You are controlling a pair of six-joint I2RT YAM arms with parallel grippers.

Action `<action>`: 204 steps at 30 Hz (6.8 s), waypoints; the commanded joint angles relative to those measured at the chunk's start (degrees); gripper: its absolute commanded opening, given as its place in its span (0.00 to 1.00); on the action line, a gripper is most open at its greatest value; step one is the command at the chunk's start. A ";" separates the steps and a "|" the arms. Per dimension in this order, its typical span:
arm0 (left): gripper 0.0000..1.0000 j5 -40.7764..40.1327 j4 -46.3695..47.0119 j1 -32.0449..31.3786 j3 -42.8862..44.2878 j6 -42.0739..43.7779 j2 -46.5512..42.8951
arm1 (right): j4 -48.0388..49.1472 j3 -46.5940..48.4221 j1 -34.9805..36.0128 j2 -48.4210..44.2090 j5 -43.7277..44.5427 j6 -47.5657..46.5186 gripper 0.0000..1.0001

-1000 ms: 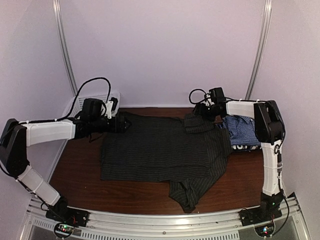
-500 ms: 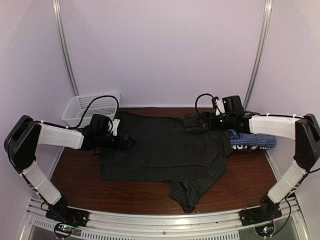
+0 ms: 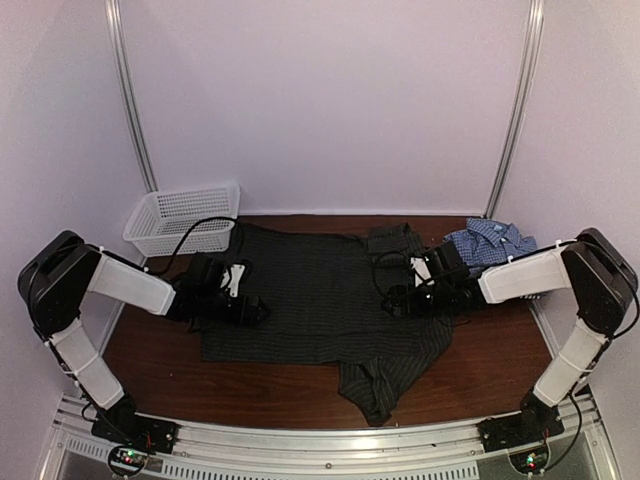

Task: Fold and stack the long sleeve shirts
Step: Move the flattened shirt to the center of the board, then pick up the sleeve from the center of the board, then pass from the right arm to the left, then pass from the left arm to the right

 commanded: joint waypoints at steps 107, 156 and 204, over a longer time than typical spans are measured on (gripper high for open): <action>0.80 7.05 13.77 -20.41 -13.00 8.05 -23.90 | -34.18 22.63 18.91 1.77 8.59 -11.64 0.00; 0.00 15.72 18.17 -32.17 4.72 8.63 2.24 | -24.90 13.97 9.39 1.82 -6.12 -14.70 0.01; 0.00 15.38 6.85 -20.39 40.69 -11.43 6.33 | -20.94 -3.42 -2.42 -38.91 -11.69 -6.98 0.87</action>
